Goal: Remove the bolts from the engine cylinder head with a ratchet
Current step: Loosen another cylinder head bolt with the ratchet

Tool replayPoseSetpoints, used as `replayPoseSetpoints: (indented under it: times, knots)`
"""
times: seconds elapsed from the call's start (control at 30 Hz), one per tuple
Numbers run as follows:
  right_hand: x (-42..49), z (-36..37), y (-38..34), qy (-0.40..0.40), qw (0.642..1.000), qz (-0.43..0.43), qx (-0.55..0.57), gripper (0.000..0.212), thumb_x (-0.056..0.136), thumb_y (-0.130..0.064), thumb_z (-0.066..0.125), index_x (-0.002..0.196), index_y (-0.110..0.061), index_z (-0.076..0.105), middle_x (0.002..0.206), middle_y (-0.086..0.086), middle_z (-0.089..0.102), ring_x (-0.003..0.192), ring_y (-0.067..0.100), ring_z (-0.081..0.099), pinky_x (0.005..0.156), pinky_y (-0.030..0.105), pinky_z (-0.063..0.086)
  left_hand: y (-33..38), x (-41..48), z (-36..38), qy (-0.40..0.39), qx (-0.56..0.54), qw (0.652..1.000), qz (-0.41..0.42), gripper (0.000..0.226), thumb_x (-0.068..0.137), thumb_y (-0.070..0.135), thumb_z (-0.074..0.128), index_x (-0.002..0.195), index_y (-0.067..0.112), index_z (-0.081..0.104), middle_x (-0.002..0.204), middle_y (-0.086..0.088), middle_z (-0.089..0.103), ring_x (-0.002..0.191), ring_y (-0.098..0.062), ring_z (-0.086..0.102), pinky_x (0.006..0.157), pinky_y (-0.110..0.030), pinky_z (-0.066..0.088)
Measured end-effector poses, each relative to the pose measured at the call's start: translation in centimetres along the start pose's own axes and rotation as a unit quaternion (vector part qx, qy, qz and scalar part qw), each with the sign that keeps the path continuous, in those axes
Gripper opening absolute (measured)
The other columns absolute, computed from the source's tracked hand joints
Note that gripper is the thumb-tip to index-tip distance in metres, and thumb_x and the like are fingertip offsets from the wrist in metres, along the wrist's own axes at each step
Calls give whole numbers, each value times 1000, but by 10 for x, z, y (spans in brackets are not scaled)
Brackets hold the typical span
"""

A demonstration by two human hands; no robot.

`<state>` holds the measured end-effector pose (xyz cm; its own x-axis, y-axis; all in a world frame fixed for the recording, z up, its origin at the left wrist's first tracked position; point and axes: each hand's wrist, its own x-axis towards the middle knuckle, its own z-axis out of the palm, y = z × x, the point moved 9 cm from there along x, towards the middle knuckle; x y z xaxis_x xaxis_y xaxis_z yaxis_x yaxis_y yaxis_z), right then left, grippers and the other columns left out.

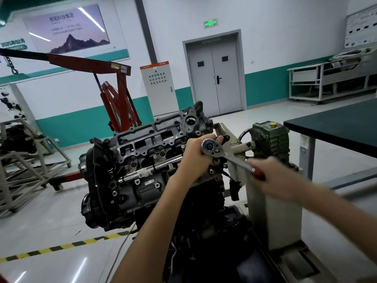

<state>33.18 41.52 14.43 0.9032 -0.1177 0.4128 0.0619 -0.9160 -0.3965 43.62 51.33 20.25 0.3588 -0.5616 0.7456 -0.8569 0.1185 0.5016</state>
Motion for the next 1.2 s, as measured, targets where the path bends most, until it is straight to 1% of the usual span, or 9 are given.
replayPoseSetpoints:
  times: [0.1,0.17,0.33,0.53,0.67,0.73,0.93,1.03,1.2]
  knots:
    - [30,-47,4,1,970,-54,-238,8,84,-19,55,91,-17,55,58,-10,49,54,7,52,60,25,49,-4,2,-1,-6,-8,1000,-11,44,96,15,57,58,4,38,52,6,36,49,-6,30,49,-20,26]
    - [33,-49,0,25,969,-54,-240,8,82,-19,55,90,-17,55,57,-12,47,53,5,51,57,21,46,-9,-2,-3,24,-41,998,-27,44,97,15,55,57,6,38,51,9,34,48,-6,28,48,-22,24]
    - [-15,21,2,115,990,68,42,12,81,-8,62,89,-15,55,63,4,56,52,16,54,49,25,45,-1,-6,0,118,-67,991,-8,45,98,15,50,55,15,34,50,8,31,46,-8,26,45,-32,22]
    - [-14,109,-56,163,901,116,385,24,81,1,55,78,-22,53,47,-6,46,34,6,44,37,15,36,-7,-9,-3,153,-104,982,-25,47,100,17,49,61,-4,32,55,-11,27,50,-15,25,47,-29,22]
    - [-18,59,-28,117,973,60,190,30,77,3,57,68,-23,46,51,-7,46,42,4,45,44,8,35,-9,-9,-4,112,-86,990,-28,46,99,17,50,59,0,36,54,-18,31,50,-20,28,47,-35,26]
    - [-14,27,-5,51,996,26,73,22,79,-2,59,74,-22,49,58,-1,54,49,10,53,51,19,48,-4,-6,-1,64,-37,997,-4,45,97,13,54,56,17,37,50,3,35,48,-10,30,47,-27,26]
    - [17,-35,0,58,978,-40,-195,17,83,-20,58,100,-15,57,57,-16,44,49,-3,44,45,9,32,-4,-2,-2,43,-37,998,8,47,97,12,53,55,22,35,49,14,33,47,-4,26,47,-18,23]
    - [-7,5,4,64,996,42,-50,10,83,-13,60,92,-12,54,64,-1,55,53,9,54,52,26,52,-5,-7,-1,127,-73,989,8,47,98,14,50,54,5,34,49,3,33,45,-9,26,43,-26,21]
    - [-29,83,-37,145,942,114,282,17,81,-2,60,76,-15,51,48,-5,45,38,6,43,41,14,34,-4,-9,1,199,-109,974,-3,49,99,13,47,56,0,28,51,-11,27,46,-15,24,45,-28,21]
